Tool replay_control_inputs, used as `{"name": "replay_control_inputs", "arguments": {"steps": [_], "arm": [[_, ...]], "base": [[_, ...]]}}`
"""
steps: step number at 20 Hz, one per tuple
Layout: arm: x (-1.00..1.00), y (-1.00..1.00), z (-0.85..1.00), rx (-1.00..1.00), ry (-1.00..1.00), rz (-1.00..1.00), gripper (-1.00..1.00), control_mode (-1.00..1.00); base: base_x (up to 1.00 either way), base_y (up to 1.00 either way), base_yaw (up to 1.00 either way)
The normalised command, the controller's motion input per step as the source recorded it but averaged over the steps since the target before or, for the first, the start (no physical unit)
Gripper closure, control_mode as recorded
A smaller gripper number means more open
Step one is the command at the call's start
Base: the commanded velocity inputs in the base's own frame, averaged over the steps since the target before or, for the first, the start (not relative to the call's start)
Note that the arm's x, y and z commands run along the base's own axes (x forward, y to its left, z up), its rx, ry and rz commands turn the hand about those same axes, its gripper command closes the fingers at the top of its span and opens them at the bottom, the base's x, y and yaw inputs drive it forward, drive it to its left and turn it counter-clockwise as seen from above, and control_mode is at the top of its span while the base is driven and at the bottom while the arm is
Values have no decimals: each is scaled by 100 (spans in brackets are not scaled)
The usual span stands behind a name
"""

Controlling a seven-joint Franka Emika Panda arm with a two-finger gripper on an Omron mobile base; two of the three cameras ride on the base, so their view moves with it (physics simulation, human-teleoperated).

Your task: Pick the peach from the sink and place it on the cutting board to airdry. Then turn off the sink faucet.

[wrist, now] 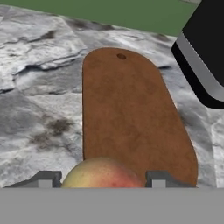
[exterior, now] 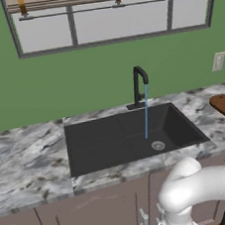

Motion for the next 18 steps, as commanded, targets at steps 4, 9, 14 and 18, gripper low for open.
{"name": "replay_control_inputs", "arguments": {"steps": [4,9,14,18], "arm": [[26,-14,-13,0,4,0,100,-100],[19,-19,-15,0,4,0,100,-100],[12,-20,-16,0,3,0,100,-100],[12,-14,-20,0,4,0,100,-100]], "base": [[0,0,0],[0,0,0],[0,0,0],[0,0,0]]}}
